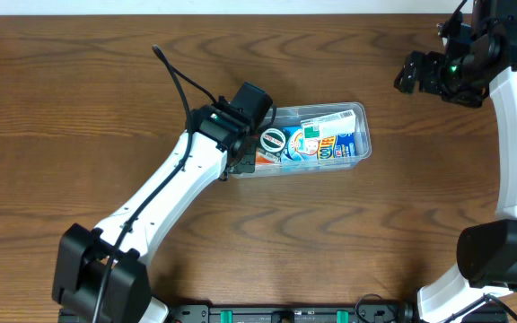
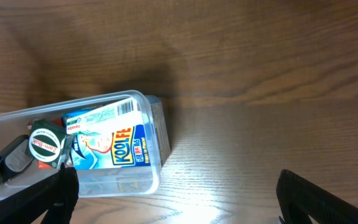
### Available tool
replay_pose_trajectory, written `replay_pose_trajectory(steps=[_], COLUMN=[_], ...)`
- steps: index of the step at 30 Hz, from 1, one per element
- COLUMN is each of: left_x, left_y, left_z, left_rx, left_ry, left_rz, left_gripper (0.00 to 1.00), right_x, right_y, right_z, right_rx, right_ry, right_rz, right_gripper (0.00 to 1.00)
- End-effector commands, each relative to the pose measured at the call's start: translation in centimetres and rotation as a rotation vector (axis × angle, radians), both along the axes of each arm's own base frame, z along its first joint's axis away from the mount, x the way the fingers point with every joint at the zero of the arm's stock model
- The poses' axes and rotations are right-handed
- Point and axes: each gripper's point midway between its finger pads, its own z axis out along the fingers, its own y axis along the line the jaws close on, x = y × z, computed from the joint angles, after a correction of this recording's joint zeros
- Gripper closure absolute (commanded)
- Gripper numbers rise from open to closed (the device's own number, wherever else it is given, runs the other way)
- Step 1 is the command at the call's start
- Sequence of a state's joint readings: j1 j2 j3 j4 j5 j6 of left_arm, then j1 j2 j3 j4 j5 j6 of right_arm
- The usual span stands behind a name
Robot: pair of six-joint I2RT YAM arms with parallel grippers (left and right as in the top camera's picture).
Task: Pack container
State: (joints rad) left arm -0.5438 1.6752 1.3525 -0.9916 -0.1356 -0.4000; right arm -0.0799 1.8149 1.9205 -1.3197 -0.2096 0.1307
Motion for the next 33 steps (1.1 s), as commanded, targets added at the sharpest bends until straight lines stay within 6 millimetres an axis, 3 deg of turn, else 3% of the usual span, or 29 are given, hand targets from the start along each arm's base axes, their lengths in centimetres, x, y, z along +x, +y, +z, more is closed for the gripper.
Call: replay_pose_trajectory(steps=[1, 18, 26, 29, 32, 33], left_x=[-0.3, 0.6, 0.1, 0.0, -0.7, -1.0], left_y=[-0.2, -0.8, -0.5, -0.4, 0.0, 0.2], left_z=[-1.5, -1.9, 3.0, 6.1, 9.3, 10.2], left_rx=[0.007, -0.003, -0.043, -0.090, -0.142, -0.157], left_ry=[0.044, 0.024, -0.042, -0.124, -0.209, -0.235], left_rz=[0.002, -0.007, -0.007, -0.015, -0.015, -0.015], left_gripper=[0.86, 0.86, 0.83, 0.70, 0.47, 0.15], right_x=[0.1, 0.1, 0.1, 0.1, 0.1, 0.1], right_y=[0.4, 0.4, 0.4, 0.4, 0.4, 0.4], right_z=[0.5, 0.5, 0.5, 0.5, 0.5, 0.5], right_rx=[0.008, 0.008, 0.008, 0.008, 0.008, 0.008], right_ry=[-0.011, -0.011, -0.011, -0.011, -0.011, -0.011], right_rz=[-0.003, -0.003, -0.003, -0.003, -0.003, -0.003], right_gripper=[0.01, 0.01, 0.01, 0.01, 0.01, 0.01])
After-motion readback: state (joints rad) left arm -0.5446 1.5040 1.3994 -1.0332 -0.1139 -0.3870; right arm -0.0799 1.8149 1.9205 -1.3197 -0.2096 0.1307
